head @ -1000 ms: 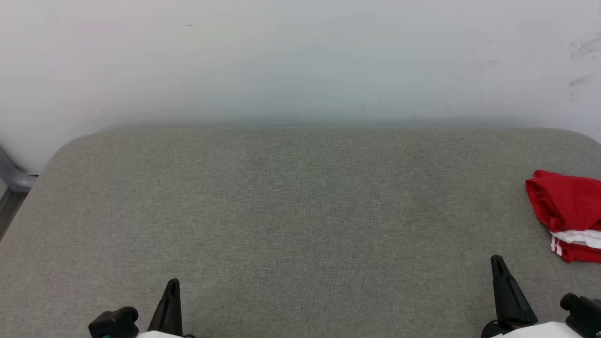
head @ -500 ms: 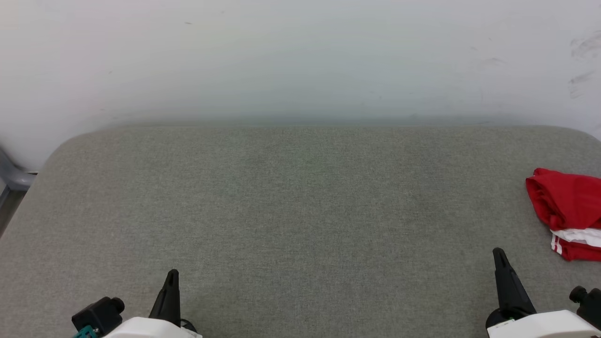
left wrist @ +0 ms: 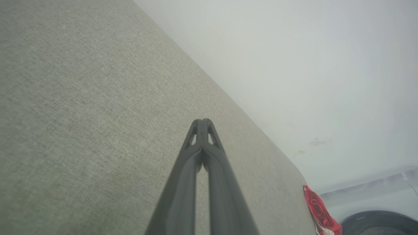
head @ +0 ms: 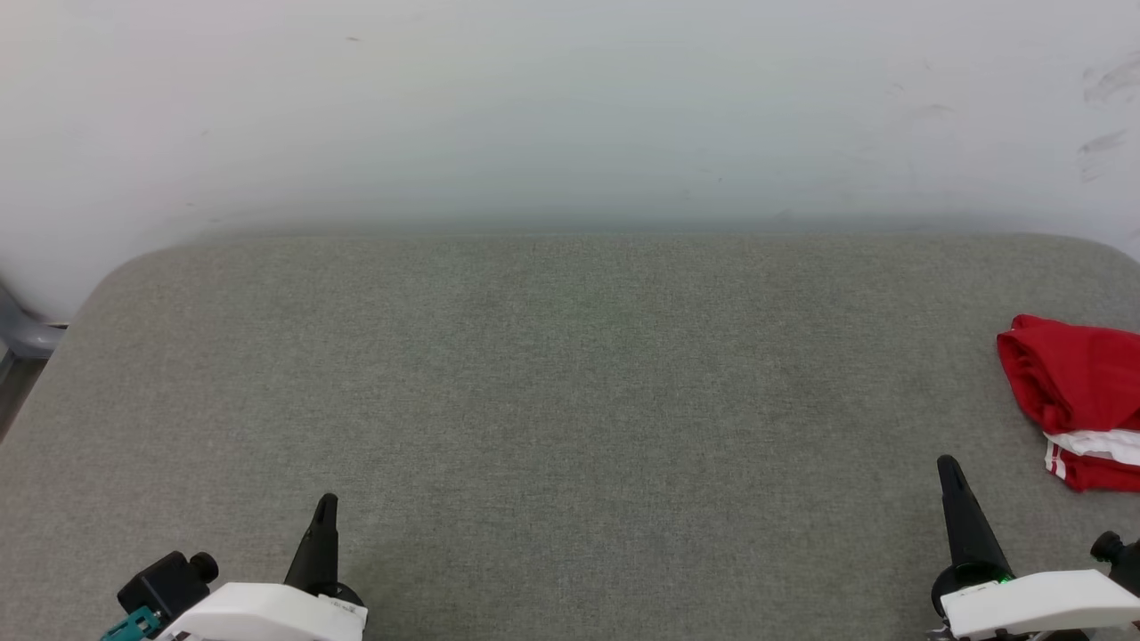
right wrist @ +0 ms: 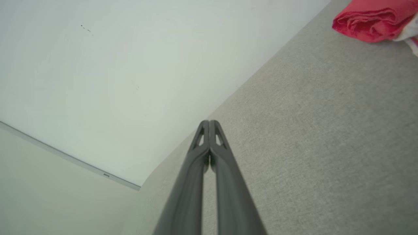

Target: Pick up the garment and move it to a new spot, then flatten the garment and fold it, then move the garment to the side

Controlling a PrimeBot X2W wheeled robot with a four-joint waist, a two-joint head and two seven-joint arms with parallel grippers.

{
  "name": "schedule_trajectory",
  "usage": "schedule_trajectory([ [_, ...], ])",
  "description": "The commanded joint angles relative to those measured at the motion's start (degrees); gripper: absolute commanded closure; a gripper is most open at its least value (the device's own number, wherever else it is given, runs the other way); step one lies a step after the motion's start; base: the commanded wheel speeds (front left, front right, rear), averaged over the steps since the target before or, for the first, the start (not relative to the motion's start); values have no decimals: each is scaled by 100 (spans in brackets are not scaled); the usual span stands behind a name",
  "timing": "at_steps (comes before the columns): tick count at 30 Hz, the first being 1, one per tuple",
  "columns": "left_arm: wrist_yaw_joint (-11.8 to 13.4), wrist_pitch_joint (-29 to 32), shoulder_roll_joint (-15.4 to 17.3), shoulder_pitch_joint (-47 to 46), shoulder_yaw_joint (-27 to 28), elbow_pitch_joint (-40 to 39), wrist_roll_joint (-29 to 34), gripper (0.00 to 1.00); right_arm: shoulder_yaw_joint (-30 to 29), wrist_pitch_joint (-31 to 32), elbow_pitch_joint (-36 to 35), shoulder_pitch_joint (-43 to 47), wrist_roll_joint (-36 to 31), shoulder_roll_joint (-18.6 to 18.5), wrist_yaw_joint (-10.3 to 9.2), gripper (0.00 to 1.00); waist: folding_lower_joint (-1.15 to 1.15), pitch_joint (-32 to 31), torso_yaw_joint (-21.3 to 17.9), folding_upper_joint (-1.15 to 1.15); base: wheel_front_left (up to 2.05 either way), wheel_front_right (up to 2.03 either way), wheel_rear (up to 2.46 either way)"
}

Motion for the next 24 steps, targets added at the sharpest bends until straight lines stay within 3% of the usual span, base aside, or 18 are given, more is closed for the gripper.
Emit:
schedule_trajectory([
  [1,-55,40,11,-141,48,-31,-158,100,-18,37,-32,-145,151,-47,-1,100,0,3,-1,0,0,0,0],
  [24,-314,412,-87,-442,296,142,-1725,100,-96,414,187,-430,1687,-43,-2,100,0,68,-27,0,0,0,0],
])
